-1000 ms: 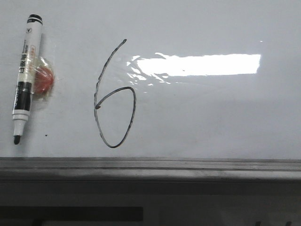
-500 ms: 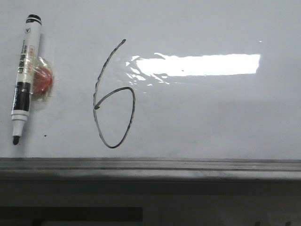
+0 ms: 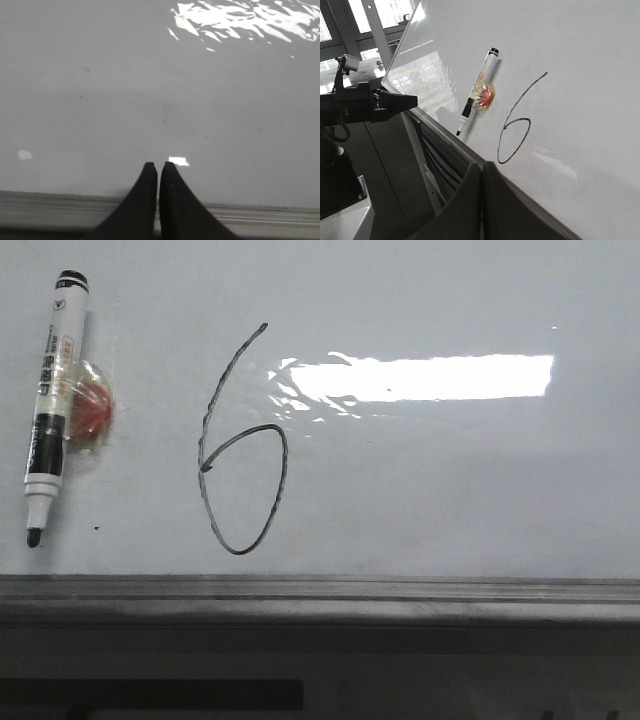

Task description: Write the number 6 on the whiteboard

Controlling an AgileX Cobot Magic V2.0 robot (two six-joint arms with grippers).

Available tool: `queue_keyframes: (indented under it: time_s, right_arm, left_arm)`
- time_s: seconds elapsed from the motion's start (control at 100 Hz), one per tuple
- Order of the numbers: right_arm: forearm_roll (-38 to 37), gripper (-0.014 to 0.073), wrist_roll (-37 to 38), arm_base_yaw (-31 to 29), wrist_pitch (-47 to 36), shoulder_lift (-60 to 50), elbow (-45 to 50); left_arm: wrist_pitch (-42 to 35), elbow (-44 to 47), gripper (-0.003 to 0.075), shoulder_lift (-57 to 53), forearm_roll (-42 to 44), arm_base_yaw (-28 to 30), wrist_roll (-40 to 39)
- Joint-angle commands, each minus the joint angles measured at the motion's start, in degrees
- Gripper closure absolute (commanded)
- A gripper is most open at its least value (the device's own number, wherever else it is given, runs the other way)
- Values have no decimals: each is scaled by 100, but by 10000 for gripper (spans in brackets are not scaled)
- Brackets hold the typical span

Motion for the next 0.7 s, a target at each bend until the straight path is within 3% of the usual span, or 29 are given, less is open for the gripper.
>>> queue_keyframes:
  time_s: [0.0, 0.69]
  right_arm:
    - [-72, 657, -52, -23, -483, 17, -155]
    - [-72, 657, -52, -23, -536, 17, -155]
  left_arm:
    - [-244, 246, 739, -179, -14, 24, -51]
    - [-244, 246, 739, -179, -14, 24, -51]
